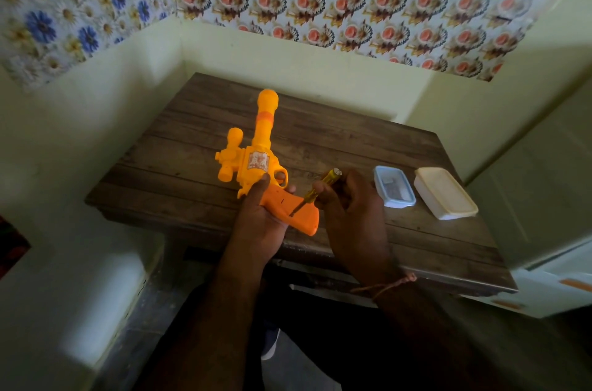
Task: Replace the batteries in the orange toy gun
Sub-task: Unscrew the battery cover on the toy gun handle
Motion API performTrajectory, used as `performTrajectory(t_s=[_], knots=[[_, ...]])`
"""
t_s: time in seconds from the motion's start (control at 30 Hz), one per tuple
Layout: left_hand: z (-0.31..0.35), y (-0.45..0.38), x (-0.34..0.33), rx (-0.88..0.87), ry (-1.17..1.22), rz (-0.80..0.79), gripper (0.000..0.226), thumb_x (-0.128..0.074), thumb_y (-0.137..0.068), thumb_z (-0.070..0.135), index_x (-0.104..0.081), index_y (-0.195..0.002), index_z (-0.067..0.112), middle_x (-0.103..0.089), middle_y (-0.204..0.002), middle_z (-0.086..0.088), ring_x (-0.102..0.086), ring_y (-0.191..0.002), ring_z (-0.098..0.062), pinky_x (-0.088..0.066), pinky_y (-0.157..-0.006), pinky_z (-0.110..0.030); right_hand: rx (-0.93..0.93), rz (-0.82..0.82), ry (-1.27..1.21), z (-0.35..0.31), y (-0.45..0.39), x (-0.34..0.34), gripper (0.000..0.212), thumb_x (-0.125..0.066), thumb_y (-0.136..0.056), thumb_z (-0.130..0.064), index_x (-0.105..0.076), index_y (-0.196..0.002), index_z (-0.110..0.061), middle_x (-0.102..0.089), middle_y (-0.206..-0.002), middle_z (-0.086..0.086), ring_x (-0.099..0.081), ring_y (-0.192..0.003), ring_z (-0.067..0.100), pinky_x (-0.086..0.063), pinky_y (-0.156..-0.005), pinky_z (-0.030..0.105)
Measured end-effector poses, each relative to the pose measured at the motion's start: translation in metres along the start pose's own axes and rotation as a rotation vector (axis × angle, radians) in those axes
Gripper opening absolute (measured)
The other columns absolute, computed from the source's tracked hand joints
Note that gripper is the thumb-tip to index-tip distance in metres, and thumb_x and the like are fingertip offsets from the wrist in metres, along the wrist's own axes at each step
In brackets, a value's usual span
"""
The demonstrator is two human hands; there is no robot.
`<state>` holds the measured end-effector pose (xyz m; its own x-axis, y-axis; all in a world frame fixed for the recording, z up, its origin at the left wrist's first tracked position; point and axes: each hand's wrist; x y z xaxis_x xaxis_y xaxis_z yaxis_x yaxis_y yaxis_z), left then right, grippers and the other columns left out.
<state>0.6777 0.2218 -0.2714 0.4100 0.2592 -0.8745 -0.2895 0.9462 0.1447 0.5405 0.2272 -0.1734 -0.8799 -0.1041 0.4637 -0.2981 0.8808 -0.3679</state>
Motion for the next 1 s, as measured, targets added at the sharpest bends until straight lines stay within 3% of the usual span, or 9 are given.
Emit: performTrajectory(t_s=[0.3,0.47,0.6,0.7,0.9,1.0], knots=[[0.000,-0.002,0.002,-0.016,-0.018,-0.004,0.054,-0.053,-0.098,0.029,-0.034,-0.149,0.024,-0.061,-0.107,-0.004,-0.059,-0.091,-0.024,-0.047,-0.092,-0.054,0.028,-0.017,0.021,-0.002,-0.003,0.004,0.008,-0.062,-0.089,-0.024,-0.056,-0.085,-0.023,-0.063,-0.074,-0.007,-0.064,-0.072,0.010,-0.054,-0.067,0.044],[-0.001,-0.003,0.005,-0.008,-0.004,0.009,0.055,-0.057,-0.097,0.029,-0.036,-0.147,0.022,-0.061,-0.110,-0.006,-0.061,-0.091,-0.023,-0.044,-0.099,-0.056,0.031,-0.038,0.029,-0.002,-0.003,0.004,0.006,-0.060,-0.089,-0.029,-0.057,-0.087,-0.024,-0.064,-0.076,-0.006,-0.064,-0.072,0.009,-0.054,-0.067,0.042],[-0.001,-0.005,0.007,0.008,-0.016,0.005,0.074,-0.065,-0.090,0.031,-0.027,-0.153,0.019,-0.059,-0.110,-0.006,-0.062,-0.090,-0.023,-0.042,-0.102,-0.057,0.056,-0.059,0.053,-0.005,-0.002,0.002,0.010,-0.061,-0.088,-0.031,-0.054,-0.081,-0.027,-0.061,-0.070,-0.009,-0.059,-0.065,0.005,-0.050,-0.059,0.029],[-0.001,-0.006,0.008,0.011,-0.007,0.019,0.075,-0.067,-0.088,0.031,-0.029,-0.152,0.020,-0.058,-0.115,-0.008,-0.062,-0.092,-0.024,-0.045,-0.099,-0.057,0.081,-0.064,0.067,-0.006,-0.002,0.002,0.009,-0.060,-0.086,-0.034,-0.052,-0.081,-0.030,-0.061,-0.070,-0.009,-0.059,-0.066,0.005,-0.046,-0.057,0.024],[-0.001,-0.005,0.006,0.007,-0.010,0.004,0.072,-0.066,-0.088,0.030,-0.032,-0.151,0.020,-0.052,-0.121,-0.012,-0.059,-0.098,-0.027,-0.046,-0.096,-0.057,0.118,-0.073,0.088,-0.008,-0.002,0.003,0.009,-0.064,-0.087,-0.021,-0.056,-0.084,-0.021,-0.057,-0.066,-0.014,-0.057,-0.064,-0.002,-0.041,-0.055,0.010],[-0.001,-0.005,0.006,0.010,-0.024,0.006,0.073,-0.069,-0.085,0.031,-0.035,-0.149,0.021,-0.054,-0.118,-0.009,-0.059,-0.095,-0.025,-0.045,-0.098,-0.055,0.079,-0.133,0.179,-0.013,-0.008,0.010,0.007,-0.064,-0.084,-0.020,-0.058,-0.083,-0.017,-0.059,-0.067,-0.009,-0.059,-0.063,0.003,-0.049,-0.058,0.020]])
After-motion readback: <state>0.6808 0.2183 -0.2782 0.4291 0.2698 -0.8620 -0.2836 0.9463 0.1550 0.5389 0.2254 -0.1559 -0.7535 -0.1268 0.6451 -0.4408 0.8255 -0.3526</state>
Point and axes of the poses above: each hand's wrist, its own y-axis away from the middle knuckle, its own x-axis out of the back of the hand, z = x × y
